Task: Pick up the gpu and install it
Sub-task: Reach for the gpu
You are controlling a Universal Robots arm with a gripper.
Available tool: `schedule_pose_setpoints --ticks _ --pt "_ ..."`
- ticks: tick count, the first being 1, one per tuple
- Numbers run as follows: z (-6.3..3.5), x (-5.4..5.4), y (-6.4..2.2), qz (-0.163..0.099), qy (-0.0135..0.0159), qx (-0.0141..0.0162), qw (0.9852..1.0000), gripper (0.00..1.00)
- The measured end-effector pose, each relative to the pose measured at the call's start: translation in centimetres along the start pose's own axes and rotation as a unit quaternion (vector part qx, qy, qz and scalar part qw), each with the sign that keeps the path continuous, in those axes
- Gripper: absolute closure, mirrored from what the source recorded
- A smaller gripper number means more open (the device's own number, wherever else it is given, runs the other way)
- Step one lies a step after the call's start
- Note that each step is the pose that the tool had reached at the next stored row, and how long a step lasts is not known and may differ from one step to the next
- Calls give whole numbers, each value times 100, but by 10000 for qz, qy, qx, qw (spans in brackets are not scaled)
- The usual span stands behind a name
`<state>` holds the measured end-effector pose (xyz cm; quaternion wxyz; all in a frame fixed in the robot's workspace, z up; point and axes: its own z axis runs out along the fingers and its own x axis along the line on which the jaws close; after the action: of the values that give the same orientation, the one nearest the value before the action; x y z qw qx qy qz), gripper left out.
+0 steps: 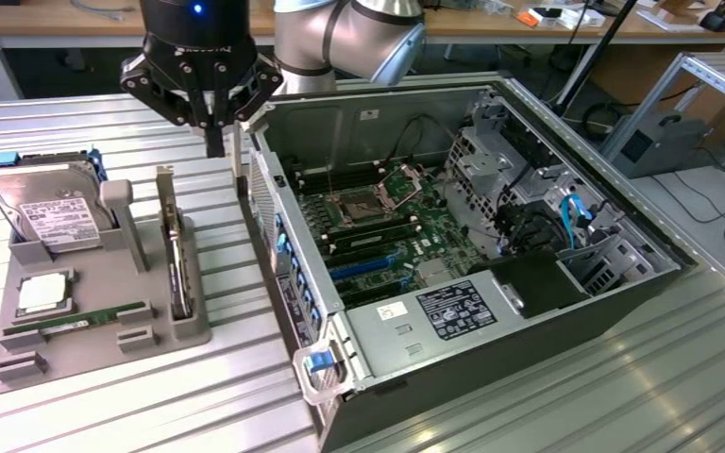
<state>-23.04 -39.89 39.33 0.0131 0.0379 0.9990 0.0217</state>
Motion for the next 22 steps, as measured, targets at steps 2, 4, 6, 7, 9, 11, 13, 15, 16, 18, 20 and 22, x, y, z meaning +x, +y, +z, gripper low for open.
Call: schedule_pose_setpoints --ticks 2,4,6,7,9,11,13,15,16,18,20,22 --pt "-1 19 -1 0 0 0 10000 89" --pt "-1 35 -3 0 0 0 10000 89" --pt "-1 48 -4 0 0 0 10000 89" --pt "-2 56 -4 0 0 0 10000 89" --pt "-3 83 -6 0 0 0 10000 89" --pt "-3 121 -9 0 0 0 10000 89" --pt "-4 142 -11 0 0 0 10000 89" --pt "-4 165 -13 0 0 0 10000 89" --pt "-5 179 -14 0 0 0 10000 89" --pt "-6 214 -16 0 0 0 10000 89" --pt "-7 248 -19 0 0 0 10000 89" --pt "-8 272 -21 0 0 0 10000 89"
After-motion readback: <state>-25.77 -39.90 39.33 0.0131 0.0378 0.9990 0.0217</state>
